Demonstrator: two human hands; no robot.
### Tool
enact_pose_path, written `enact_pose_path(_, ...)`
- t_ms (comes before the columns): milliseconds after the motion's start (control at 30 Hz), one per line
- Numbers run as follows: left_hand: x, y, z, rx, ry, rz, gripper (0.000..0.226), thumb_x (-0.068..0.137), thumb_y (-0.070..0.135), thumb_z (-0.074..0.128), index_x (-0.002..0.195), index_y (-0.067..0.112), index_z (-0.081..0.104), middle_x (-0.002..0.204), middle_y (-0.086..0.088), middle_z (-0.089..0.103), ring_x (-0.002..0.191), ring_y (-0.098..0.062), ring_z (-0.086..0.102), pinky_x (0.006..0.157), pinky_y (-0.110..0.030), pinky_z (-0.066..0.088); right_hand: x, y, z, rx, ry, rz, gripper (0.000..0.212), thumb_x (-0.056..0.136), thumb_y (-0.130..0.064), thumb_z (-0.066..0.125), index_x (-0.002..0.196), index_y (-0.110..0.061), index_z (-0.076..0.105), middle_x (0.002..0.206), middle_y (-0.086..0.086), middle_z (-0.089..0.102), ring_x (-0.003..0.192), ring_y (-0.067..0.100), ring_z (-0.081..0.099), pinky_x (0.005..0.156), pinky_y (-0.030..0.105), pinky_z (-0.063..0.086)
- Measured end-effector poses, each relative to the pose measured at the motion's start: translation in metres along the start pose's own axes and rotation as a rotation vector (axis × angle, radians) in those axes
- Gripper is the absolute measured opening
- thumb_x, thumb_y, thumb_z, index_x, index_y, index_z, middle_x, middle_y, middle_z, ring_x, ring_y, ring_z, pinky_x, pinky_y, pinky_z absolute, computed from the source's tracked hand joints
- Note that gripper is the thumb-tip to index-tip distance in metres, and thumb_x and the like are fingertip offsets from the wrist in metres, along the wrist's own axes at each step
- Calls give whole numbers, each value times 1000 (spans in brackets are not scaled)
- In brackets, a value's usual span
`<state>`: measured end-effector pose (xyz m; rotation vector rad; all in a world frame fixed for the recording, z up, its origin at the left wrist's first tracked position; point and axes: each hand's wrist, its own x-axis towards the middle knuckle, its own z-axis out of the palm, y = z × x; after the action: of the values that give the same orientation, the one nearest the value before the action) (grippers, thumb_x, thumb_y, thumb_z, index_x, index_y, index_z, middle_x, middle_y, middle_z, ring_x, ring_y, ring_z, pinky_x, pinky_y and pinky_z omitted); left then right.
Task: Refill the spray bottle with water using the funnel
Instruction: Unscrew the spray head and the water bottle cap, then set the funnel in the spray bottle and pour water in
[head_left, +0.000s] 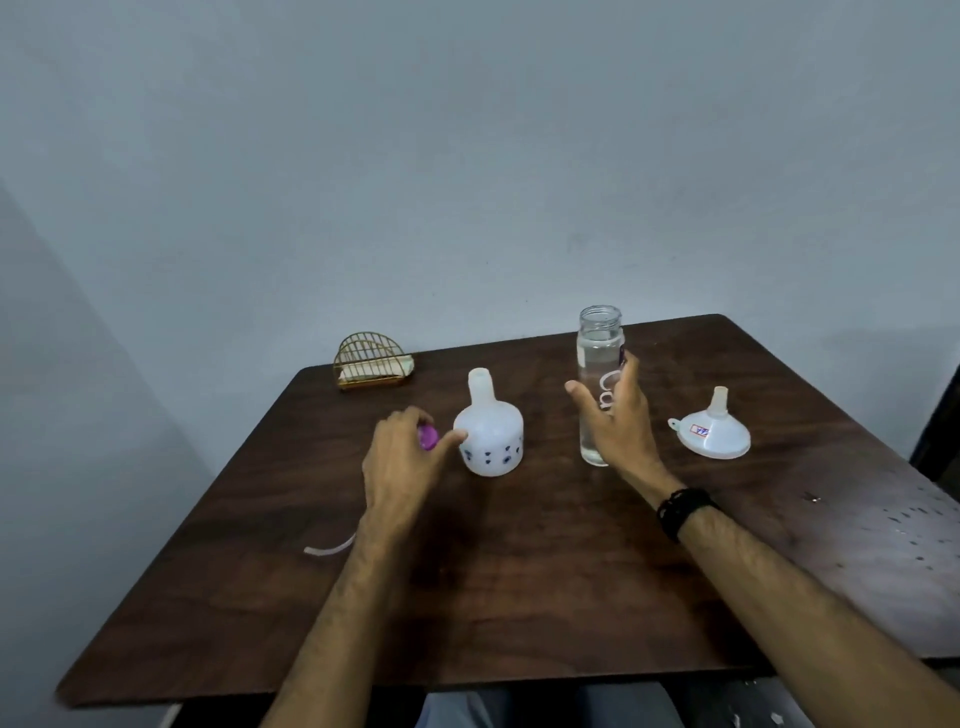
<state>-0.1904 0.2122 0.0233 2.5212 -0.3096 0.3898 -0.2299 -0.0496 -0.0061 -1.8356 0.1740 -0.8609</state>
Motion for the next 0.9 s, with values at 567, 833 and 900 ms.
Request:
enact_pose_path(567, -31, -24, 28, 247, 38, -34, 66, 80, 64, 70, 125, 17, 60, 125, -5, 59, 117, -23, 52, 96, -38, 45, -1, -1, -14, -22, -78, 2, 82, 87, -54, 68, 151, -24, 25, 142, -3, 52, 122, 11, 56, 98, 27, 46)
enact_pose_path(833, -26, 12, 35, 1, 221, 87, 54, 80, 50, 77, 119, 15, 62, 119, -6, 60, 112, -23, 52, 90, -40, 51, 0, 1, -49, -443, 392, -213, 40, 91, -39, 61, 123, -17, 55, 121, 2, 55, 112, 21, 49, 96, 42, 43)
enact_pose_path(900, -23, 21, 38, -63, 217, 69, 60, 79, 50, 77, 125, 15, 58, 124, -6, 58, 116, -23, 51, 93, -39, 50, 7, 4, -66, -590, 427, -144, 36, 89, -36, 62, 120, -20, 57, 125, 2, 54, 118, 24, 45, 98, 42, 38)
